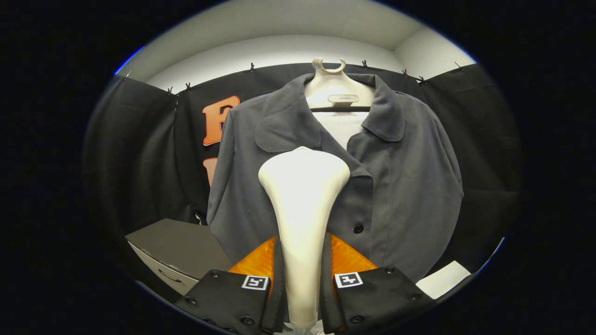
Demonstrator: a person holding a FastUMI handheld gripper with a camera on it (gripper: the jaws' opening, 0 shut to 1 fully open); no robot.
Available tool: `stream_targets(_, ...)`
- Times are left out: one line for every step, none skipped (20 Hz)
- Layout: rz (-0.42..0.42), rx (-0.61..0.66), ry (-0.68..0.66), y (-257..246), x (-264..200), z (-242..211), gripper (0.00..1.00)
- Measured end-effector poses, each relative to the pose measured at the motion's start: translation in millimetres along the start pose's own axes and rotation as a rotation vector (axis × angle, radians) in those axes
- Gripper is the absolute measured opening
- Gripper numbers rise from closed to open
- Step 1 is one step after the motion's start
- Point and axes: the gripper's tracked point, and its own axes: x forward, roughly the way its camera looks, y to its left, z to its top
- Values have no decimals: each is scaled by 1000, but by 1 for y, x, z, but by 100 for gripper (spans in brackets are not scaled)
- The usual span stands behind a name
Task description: Iron the clothes twice with a garment steamer, once on the left side and once on the right side.
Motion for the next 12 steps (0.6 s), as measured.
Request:
stream_targets(1, -1, 11, -1, 1, -7, 38)
stream_targets(3, 2, 21, -3, 1, -12, 38)
stream_targets(5, 6, 25, -4, 0, -15, 38)
stream_targets(8, 6, 30, -3, 1, -19, 38)
stream_targets(9, 5, 33, -5, 1, -23, 38)
stream_targets(10, 2, 37, -6, 1, -28, 38)
stream_targets(10, 2, 44, -8, 0, -33, 38)
stream_targets(10, 4, 52, -8, 0, -39, 38)
stream_targets(10, 6, 61, -9, -1, -45, 38)
stream_targets(9, 9, 71, -10, -1, -51, 38)
stream_targets(9, 13, 82, -10, -3, -58, 38)
stream_targets(10, 17, 92, -12, -4, -65, 38)
